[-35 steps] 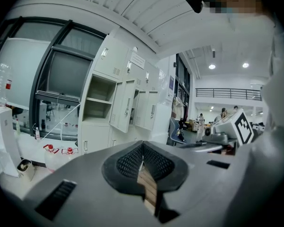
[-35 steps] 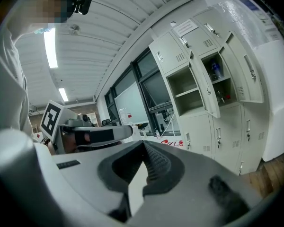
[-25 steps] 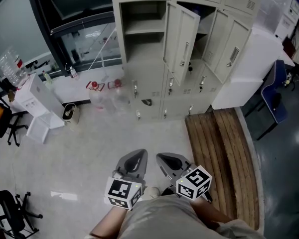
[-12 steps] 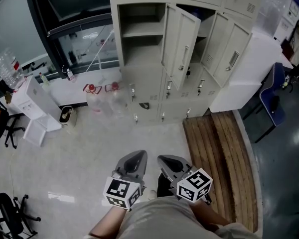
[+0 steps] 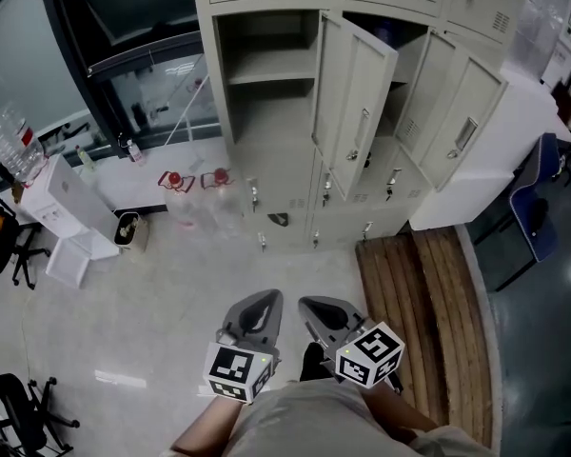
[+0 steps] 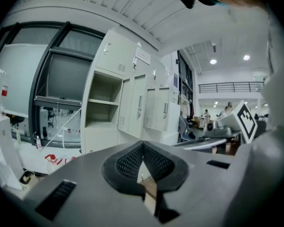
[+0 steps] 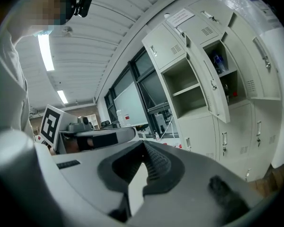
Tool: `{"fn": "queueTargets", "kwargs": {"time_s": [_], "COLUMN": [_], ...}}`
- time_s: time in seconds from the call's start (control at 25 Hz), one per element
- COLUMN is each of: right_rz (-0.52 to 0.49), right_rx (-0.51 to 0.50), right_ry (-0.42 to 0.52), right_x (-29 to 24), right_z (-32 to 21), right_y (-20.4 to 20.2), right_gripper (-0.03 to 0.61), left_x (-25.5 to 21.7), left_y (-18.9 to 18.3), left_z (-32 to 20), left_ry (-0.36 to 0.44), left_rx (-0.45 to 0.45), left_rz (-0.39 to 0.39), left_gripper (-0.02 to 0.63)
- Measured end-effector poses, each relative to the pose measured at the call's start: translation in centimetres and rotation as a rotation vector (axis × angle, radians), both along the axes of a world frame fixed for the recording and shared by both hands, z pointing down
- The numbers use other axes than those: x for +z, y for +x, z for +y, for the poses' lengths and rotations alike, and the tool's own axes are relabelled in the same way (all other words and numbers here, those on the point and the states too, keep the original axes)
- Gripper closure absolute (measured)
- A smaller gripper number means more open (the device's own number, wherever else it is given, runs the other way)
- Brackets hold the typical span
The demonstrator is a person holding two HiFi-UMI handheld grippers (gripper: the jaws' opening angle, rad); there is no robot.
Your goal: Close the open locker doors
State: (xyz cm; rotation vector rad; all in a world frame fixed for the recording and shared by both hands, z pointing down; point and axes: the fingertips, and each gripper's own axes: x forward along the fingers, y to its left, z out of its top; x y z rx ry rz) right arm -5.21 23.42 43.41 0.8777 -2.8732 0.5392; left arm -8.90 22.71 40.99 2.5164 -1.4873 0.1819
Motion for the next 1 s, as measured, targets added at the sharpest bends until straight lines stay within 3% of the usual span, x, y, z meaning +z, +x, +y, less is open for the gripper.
{"fn": "queueTargets", "kwargs": {"time_s": [0.2, 0.44, 0.68, 0.88, 1.0], "right_rz": [0.004, 0.010, 0.013, 0.003, -0.016], "right_rx": [-0.004, -0.033, -0.086, -0.144, -0.172], "right_ry": [0.007, 0.001, -0.001, 0.011, 0.021], "right_x": [-0.4, -0.8, -0.8, -1.1, -1.4], "right_z": [-6.6, -13.0, -17.2, -19.3, -20.4], "right_y": [1.2, 2.2, 1.9, 1.8, 2.1], "right_gripper": [0.551, 0.551, 0.551, 0.551, 0.551], "left_x": [-0.5, -0.8, -1.0, -0.9, -0.9], "left_y": [0.9, 1.3, 1.9, 2.6, 3.3], "left_z": [-6.4, -12.5, -16.6, -19.1, -20.7], "left_ry": [-0.026, -0.044, -0.035, -0.012, -0.044], "left_rx": [0.001, -0.035, -0.054, -0.067, -0.063], "left_rz": [0.081, 0.115, 0.098, -0.004, 0.085], "left_gripper": [0.597, 0.597, 0.597, 0.597, 0.597]}}
